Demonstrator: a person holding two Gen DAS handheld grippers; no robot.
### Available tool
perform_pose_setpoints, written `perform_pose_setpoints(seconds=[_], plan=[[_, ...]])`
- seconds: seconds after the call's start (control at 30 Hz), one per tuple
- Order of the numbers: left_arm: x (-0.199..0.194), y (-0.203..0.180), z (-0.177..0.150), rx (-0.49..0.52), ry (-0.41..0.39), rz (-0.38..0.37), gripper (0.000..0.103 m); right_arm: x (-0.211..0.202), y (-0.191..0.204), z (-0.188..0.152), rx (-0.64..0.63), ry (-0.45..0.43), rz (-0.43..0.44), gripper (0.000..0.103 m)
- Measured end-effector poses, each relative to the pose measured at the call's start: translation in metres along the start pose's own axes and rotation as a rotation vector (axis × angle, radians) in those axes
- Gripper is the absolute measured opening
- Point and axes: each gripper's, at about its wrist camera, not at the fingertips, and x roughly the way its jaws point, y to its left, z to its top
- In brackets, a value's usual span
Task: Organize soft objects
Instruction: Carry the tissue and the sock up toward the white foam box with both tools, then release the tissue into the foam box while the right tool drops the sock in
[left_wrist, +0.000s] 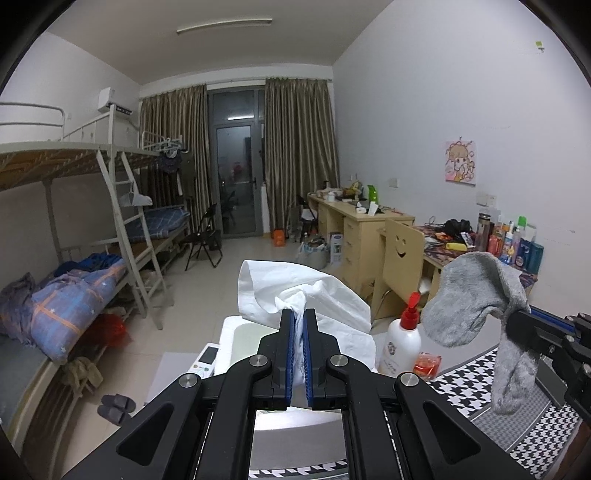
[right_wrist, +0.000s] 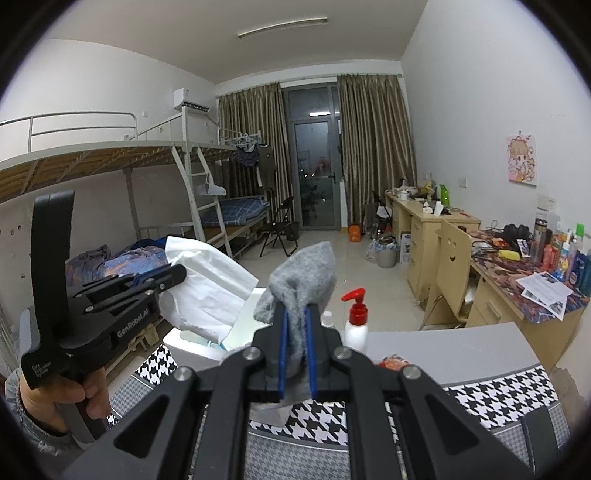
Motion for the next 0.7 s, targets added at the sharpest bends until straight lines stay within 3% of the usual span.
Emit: perform_pose_setpoints(seconds=[0.7], plan=[[0.065,0.015,-0.013,-0.016,0.138,0.009,0.005,0.033,0.009,0.002,-0.024,0.062,0.010,0.012]])
